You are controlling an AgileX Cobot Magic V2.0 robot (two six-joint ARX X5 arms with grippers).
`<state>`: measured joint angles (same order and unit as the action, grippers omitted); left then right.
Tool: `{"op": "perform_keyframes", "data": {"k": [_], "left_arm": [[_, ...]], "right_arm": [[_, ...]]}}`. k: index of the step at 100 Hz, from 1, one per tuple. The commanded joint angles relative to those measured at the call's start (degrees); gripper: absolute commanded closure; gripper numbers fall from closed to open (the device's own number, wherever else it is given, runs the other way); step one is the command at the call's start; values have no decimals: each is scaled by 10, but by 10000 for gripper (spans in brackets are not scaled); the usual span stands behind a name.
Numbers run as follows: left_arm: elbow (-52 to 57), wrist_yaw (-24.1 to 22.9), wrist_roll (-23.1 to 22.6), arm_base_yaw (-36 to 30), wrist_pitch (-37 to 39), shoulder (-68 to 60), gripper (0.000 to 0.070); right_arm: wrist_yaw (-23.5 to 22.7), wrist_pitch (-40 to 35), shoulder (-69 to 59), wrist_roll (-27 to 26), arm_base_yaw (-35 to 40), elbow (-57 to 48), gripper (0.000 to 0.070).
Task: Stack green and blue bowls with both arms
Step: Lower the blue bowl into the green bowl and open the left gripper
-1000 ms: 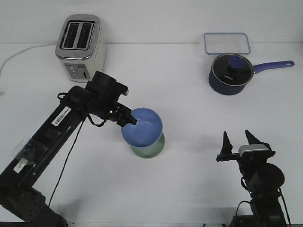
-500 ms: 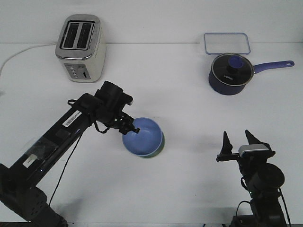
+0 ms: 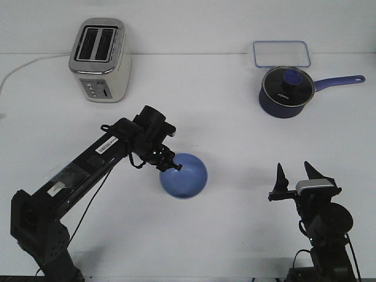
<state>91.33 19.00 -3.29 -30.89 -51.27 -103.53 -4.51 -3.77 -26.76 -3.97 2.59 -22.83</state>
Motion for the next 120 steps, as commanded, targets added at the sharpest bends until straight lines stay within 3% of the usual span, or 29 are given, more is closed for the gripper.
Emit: {"op": "perform_keyframes", "data": {"k": [1,66,84,98,120], "left_arm": [[10,1,3,-4,3,-13,697],[10,-21,10,-1,20,-14,683],[10,-21,12,-1,20,-14,598],[10,-21,12,-1,20,-14,592],[10,-21,14,-1,26,-14,336]], "right_arm": [[0,7,-2,-7,1,0,186],[0,7,-2,-7,1,0,186],[0,7,-2,-7,1,0,186],[0,7,-2,-7,1,0,186],[0,7,-2,-7,1,0,186]]}}
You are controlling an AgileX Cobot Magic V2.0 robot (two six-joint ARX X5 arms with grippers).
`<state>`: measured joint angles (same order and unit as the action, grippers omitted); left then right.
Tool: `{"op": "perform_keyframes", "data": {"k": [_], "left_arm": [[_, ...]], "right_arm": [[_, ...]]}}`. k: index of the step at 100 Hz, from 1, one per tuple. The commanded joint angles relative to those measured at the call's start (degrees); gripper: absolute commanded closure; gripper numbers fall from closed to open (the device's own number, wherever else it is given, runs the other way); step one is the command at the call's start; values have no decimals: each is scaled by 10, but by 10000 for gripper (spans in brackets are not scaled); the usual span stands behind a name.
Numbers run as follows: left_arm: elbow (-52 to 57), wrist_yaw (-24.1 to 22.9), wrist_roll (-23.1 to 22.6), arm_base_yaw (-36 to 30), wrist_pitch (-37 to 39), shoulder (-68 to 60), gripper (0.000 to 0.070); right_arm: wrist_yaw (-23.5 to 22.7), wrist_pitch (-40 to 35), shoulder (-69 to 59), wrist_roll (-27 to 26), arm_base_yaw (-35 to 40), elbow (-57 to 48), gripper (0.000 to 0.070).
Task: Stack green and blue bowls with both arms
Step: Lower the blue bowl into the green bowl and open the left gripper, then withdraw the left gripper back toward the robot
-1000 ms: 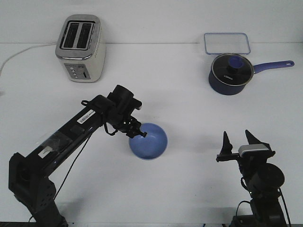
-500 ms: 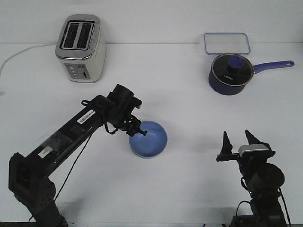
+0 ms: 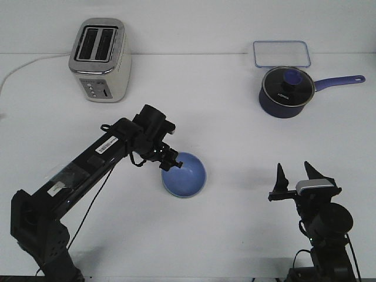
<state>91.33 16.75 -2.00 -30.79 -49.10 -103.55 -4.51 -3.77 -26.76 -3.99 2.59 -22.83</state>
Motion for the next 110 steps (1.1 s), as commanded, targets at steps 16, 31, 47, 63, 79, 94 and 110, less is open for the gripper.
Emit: {"op": "perform_keyframes", "data": {"k": [16,31,47,63,79,94,110], "left_arm": [[12,0,1,3,8,-13,229],[29,-6,1,13,3,-5,227],[33,-16,1,30,16,37,227],[33,-80,4,48,24,85,227],[21,-108,19,78,56,131,227],[-8,-127,29,112,89,184,227],[-86,-143,38,150,145,263,228]], "right_arm": [[0,7,-2,-7,1,0,186],[0,7,-2,-7,1,0,186],[0,7,-2,-7,1,0,186],[0,7,-2,-7,1,0,186],[0,7,-2,-7,1,0,186],[0,7,-2,-7,1,0,186],[0,7,-2,-7,1,0,186]]}}
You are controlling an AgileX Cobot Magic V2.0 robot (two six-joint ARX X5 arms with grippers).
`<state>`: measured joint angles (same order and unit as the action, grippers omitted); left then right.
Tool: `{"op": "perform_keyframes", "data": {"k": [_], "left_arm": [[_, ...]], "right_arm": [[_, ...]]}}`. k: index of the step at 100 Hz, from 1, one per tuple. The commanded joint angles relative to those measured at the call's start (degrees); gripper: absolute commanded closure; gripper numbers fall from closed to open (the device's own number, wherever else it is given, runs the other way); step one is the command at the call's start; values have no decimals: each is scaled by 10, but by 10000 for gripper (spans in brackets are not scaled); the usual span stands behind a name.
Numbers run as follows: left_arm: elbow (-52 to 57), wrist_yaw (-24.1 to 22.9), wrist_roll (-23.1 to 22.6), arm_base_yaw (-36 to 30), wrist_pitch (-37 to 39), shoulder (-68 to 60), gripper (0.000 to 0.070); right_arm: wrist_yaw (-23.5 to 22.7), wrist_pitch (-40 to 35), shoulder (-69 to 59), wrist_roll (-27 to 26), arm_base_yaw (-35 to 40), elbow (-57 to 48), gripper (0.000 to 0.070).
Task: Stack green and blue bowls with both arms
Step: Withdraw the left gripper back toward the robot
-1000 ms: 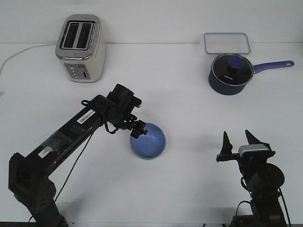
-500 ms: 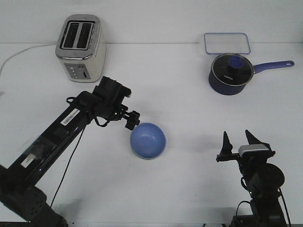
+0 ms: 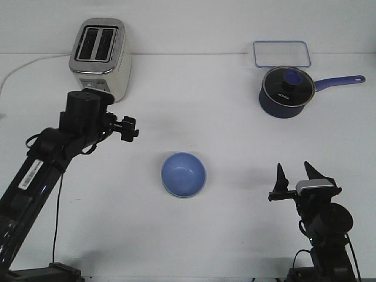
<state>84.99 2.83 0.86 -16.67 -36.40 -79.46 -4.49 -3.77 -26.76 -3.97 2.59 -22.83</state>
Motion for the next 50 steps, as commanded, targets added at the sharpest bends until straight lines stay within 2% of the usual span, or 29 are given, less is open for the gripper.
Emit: {"op": "perform_keyframes", "data": {"k": [1,28,50], "left_arm": [[-29,-4,10,11,22,28,227],[-257,-5,32,68,154,215,227],[-414,-5,33,72,208,360,227]], "right_arm": [[0,7,-2,-7,1,0,186],[0,7,-2,-7,1,0,186],[0,7,-2,-7,1,0,186]]}}
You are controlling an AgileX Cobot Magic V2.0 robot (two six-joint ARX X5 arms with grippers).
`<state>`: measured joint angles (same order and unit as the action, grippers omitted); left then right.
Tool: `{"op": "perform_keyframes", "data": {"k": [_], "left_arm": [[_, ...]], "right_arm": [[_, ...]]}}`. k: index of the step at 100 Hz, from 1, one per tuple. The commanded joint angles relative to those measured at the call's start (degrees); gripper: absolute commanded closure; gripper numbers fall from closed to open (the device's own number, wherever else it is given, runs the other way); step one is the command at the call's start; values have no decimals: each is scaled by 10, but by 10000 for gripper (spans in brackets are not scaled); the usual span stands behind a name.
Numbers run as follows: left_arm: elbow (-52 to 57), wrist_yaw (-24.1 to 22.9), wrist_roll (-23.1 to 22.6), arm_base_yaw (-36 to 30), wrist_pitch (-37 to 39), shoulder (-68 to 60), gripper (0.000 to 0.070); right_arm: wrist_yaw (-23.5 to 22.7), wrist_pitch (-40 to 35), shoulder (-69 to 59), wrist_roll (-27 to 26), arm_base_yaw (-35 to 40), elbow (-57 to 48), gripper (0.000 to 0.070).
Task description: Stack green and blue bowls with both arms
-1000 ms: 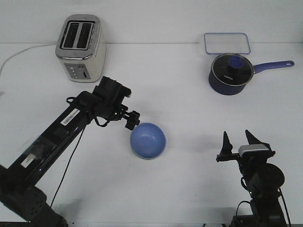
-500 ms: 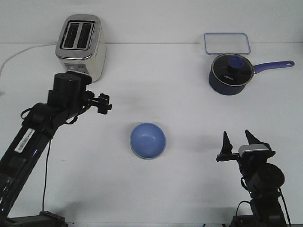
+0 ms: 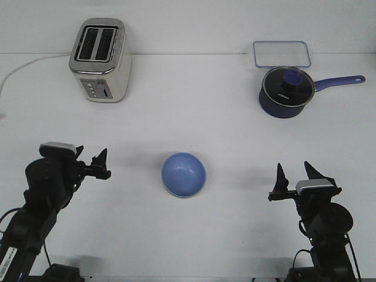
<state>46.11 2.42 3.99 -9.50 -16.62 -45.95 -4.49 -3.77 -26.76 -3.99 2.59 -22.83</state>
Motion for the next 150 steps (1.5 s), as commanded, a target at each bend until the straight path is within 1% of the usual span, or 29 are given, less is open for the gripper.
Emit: {"op": "perform_keyframes", "data": {"k": [1,14,19,24,28,41,86,90,93,96,99,101,113,116,117,150], "left_arm": [[-30,-1,2,1,11,31,227],[-90,-1,1,1,18,101,218],[-109,-1,5,1,22,126,175],[-124,-1,18,1,34,146,143],[-129,-2,23,1,40,161,144],[-130,-27,21,1,41,179,144],[-129,-26,26,1,43,183,158],[-129,-26,26,1,43,183,159],[-129,-26,26,1,43,183,166],[-129,-26,26,1,43,183,184],[-129,-26,26,1,43,183,230],[-129,-26,26,1,43,183,275],[-129,-26,26,1,43,183,610],[-129,-26,26,1,43,183,675],[-129,-26,26,1,43,183,694],[-129,-26,26,1,43,183,694]], "right_arm": [[0,7,-2,-7,1,0,186],[0,7,-2,-7,1,0,186],[0,7,-2,-7,1,0,186],[0,7,-2,-7,1,0,186],[0,7,-2,-7,1,0,186],[0,7,-2,-7,1,0,186],[0,8,-2,-7,1,0,188],[0,8,-2,-7,1,0,203],[0,8,-2,-7,1,0,235],[0,8,-2,-7,1,0,284],[0,7,-2,-7,1,0,343],[0,7,-2,-7,1,0,384],[0,8,-2,-7,1,0,643],[0,8,-2,-7,1,0,697],[0,8,-2,-6,1,0,700],[0,8,-2,-6,1,0,700]]}}
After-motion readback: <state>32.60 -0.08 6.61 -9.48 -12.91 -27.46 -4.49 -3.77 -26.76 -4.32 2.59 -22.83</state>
